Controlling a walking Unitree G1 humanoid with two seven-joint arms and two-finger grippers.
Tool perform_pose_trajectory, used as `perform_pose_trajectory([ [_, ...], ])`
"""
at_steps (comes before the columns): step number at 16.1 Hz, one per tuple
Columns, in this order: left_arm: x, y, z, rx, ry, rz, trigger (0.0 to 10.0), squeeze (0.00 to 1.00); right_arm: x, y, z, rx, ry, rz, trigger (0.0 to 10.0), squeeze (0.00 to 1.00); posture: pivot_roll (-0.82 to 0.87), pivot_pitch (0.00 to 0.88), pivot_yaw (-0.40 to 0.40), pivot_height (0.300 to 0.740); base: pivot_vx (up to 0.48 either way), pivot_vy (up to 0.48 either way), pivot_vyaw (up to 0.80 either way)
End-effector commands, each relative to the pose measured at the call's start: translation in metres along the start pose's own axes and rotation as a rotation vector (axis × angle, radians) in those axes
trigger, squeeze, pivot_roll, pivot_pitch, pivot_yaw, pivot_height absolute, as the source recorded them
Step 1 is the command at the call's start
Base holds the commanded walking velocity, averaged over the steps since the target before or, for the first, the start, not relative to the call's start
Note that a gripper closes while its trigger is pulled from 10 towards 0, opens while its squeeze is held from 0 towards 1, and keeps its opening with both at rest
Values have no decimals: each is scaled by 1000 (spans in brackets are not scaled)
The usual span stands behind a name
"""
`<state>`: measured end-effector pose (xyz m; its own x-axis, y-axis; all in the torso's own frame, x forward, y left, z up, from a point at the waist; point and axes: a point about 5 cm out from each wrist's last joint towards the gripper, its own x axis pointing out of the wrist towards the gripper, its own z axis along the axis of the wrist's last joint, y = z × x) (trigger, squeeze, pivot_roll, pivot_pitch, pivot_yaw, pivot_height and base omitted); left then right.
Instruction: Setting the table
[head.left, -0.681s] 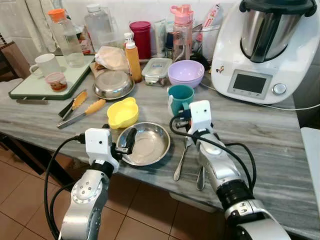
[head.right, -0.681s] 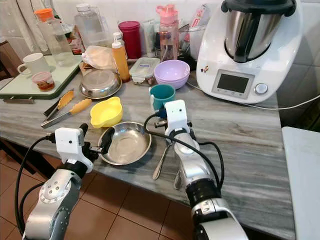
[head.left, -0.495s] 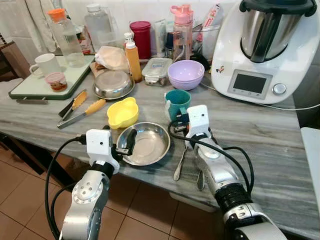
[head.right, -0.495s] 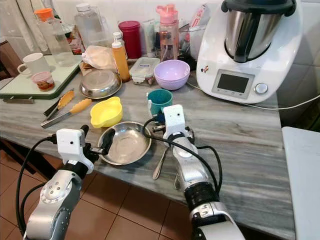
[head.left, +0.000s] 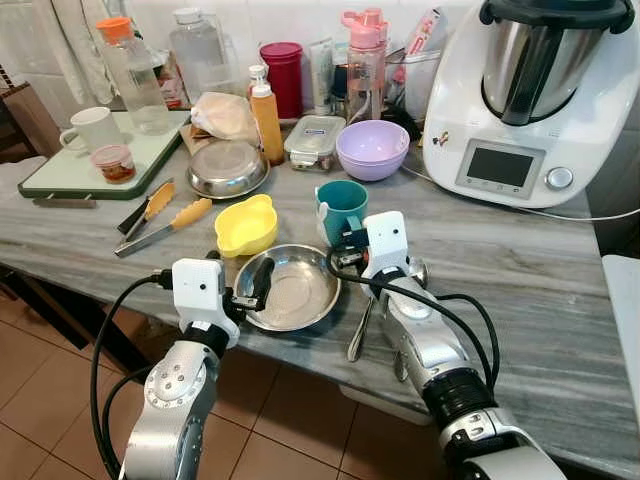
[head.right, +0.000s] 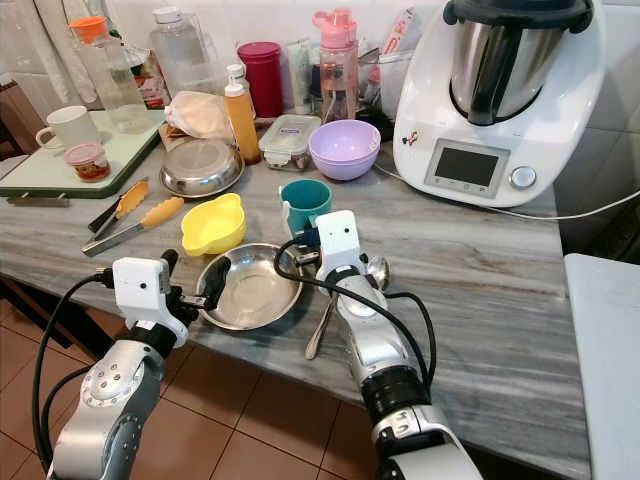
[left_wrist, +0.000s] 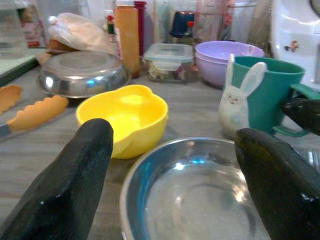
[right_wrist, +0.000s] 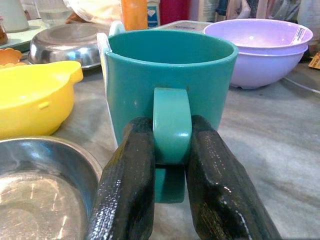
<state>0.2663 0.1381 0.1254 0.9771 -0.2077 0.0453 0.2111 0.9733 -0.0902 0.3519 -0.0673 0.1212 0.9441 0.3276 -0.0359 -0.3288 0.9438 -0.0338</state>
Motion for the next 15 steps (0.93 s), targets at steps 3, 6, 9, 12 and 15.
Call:
perform_pose_trajectory([
  [3,-4,-5,0,-42,20,-124,10000,0,-1,-2,0,-3,-12,-11,10000,1000,-166,6,103,740,0,0,0],
  [6,-8,-16,-2,-79,58,-259,10000,0,-2,-3,-3,-33,2,-22,10000,522,-168,2,104,740,0,0,0],
  [9,-10,-18,-2,-94,73,-322,10000,0,-3,-3,-4,-45,2,-24,10000,0,-169,3,106,740,0,0,0],
  [12,-11,-13,-5,-87,93,-327,10000,0,-4,-4,-6,-60,0,-29,2863,0,-168,2,104,740,0,0,0],
  [15,-16,-9,-10,-66,116,-326,10000,0,-5,-2,-6,-64,-11,-22,0,0,-167,7,100,740,0,0,0],
])
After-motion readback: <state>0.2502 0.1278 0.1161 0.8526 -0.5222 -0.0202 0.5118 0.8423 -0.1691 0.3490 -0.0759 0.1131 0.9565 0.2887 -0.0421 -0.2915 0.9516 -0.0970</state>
